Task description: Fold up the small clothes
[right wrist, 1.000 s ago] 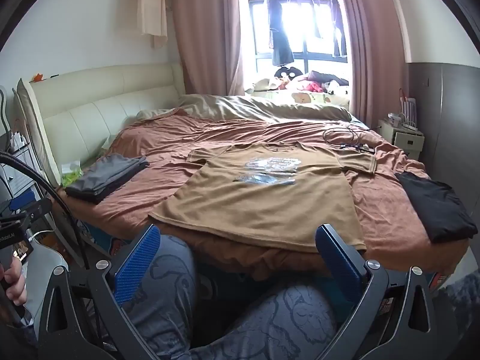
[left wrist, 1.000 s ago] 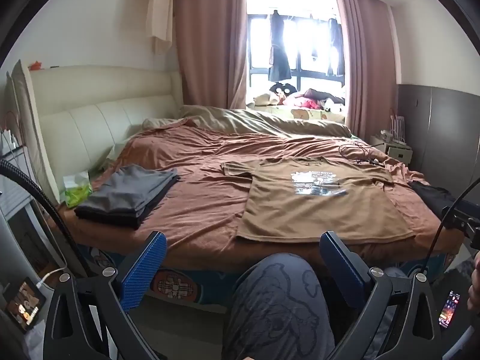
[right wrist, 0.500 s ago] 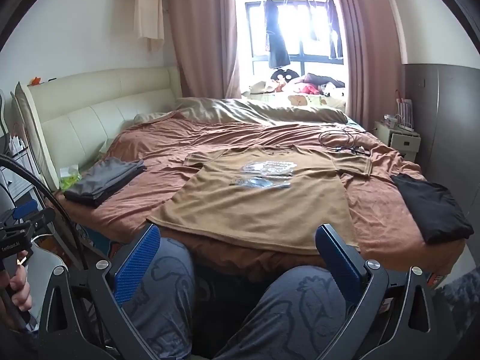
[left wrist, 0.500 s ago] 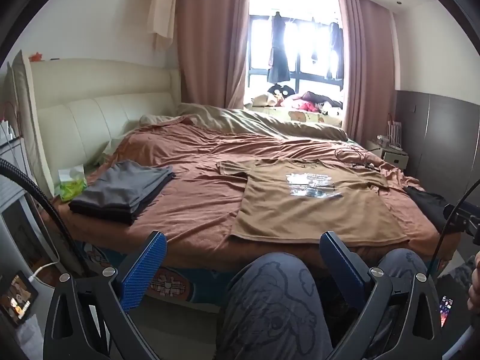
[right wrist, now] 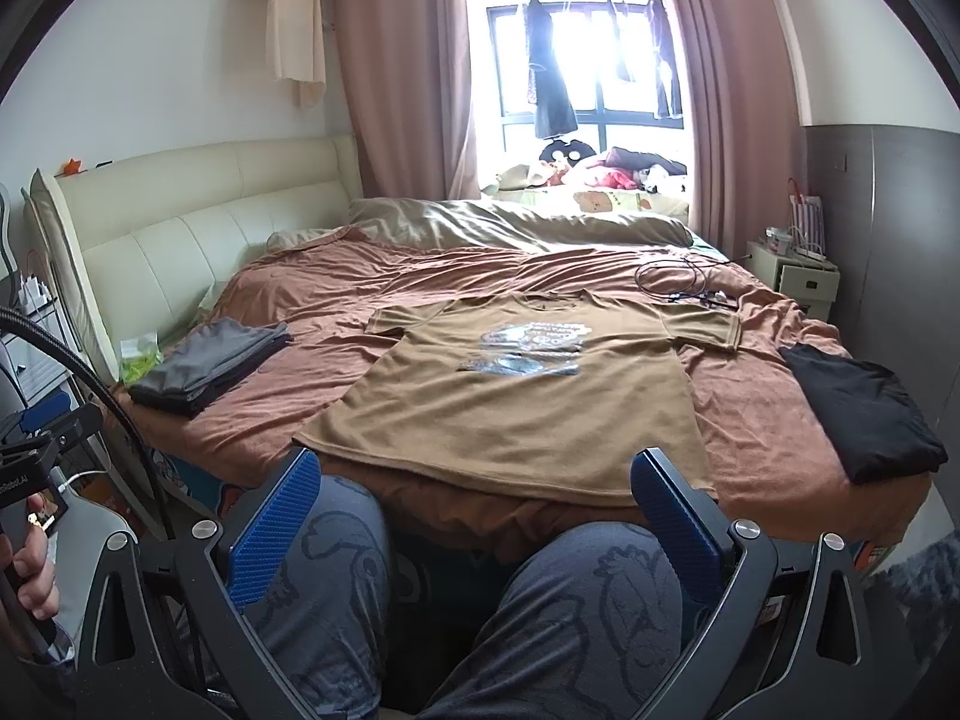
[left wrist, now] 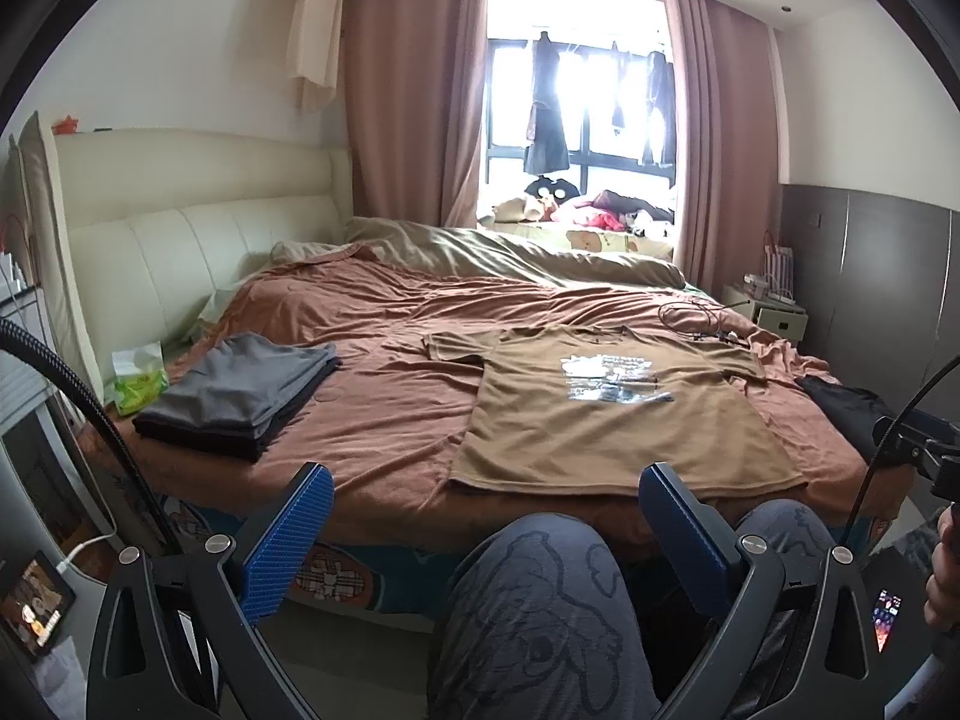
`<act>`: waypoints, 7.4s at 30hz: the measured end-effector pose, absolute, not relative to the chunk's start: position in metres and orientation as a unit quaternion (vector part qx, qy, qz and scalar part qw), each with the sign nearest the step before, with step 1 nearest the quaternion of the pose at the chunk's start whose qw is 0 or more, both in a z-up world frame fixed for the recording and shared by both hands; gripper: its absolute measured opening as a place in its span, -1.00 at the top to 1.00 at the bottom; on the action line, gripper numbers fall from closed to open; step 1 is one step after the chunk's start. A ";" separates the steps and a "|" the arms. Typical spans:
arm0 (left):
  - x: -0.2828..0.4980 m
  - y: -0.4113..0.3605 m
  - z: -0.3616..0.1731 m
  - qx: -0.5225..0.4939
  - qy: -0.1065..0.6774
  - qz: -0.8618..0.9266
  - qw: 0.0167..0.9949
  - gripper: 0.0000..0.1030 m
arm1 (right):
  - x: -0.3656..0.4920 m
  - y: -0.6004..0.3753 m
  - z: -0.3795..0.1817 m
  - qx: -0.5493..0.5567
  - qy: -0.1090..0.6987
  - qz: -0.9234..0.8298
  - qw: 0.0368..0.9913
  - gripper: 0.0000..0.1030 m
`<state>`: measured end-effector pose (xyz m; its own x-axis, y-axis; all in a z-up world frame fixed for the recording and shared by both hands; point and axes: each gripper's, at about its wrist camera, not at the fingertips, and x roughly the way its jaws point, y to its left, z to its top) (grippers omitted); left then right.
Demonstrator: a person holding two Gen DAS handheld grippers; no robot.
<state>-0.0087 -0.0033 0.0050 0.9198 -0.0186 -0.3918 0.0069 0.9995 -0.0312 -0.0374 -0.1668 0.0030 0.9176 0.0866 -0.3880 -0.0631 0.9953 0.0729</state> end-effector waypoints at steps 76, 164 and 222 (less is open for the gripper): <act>0.108 0.009 0.008 -0.004 0.230 -0.030 0.973 -0.99 | 0.092 -0.177 0.012 0.052 0.224 0.032 0.973 -1.00; 0.657 0.126 -0.189 -0.186 0.496 -0.009 0.848 0.46 | 0.651 -0.137 -0.089 0.210 0.408 0.098 0.883 -0.30; 0.645 0.035 -0.109 -0.198 0.454 -0.158 0.854 0.89 | 0.694 -0.158 -0.131 0.391 0.409 0.140 0.813 -0.44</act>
